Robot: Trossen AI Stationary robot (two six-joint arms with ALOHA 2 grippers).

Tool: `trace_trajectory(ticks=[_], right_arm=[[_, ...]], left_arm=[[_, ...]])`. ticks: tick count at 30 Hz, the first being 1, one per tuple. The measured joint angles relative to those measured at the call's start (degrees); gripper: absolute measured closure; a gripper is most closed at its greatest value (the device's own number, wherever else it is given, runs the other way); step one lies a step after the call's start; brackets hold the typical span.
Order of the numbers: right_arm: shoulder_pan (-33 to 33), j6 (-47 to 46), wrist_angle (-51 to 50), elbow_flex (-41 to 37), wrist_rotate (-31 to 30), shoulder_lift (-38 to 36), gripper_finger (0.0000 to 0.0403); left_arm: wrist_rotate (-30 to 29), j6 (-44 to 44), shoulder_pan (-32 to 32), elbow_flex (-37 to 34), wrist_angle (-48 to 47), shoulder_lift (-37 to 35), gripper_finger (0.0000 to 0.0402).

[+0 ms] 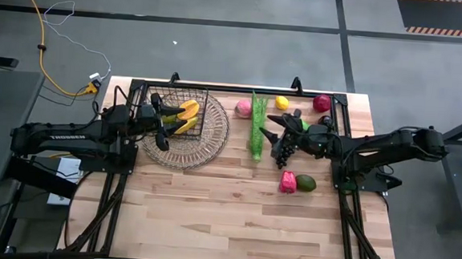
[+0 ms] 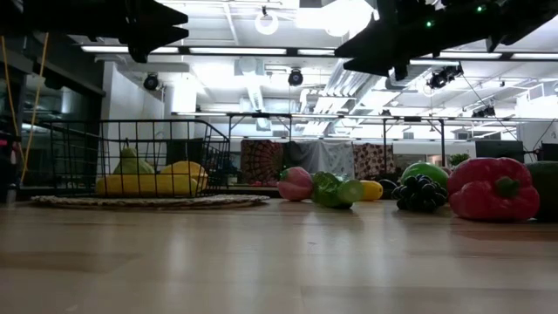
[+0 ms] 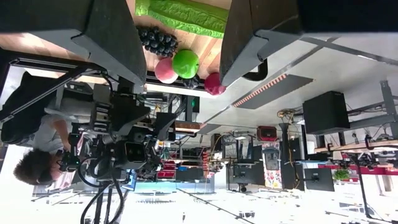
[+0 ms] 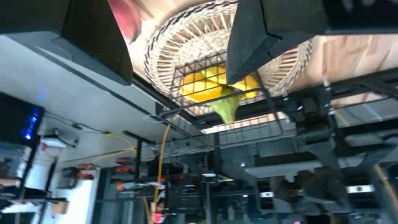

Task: Build produce basket
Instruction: Put the yellow lemon into the black wire basket

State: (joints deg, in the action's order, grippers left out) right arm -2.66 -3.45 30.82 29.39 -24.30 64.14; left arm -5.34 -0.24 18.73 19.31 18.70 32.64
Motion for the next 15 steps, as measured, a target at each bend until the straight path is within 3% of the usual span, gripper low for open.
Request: trace_trajectory(ticks=[7,15], right_arm=[[-1.42,-6.88,-4.53,0.00,-5.74,0.00,0.0153],[-12.68,-24.39,-20.47,0.00,-5.46,0.00,0.0153]], left_arm=[[0.00,-0.11,0.01,-0.02,0.00,0.00,0.0209],[0.00,-0.14,0.01,-0.01,0.02,0.00,0.0209]])
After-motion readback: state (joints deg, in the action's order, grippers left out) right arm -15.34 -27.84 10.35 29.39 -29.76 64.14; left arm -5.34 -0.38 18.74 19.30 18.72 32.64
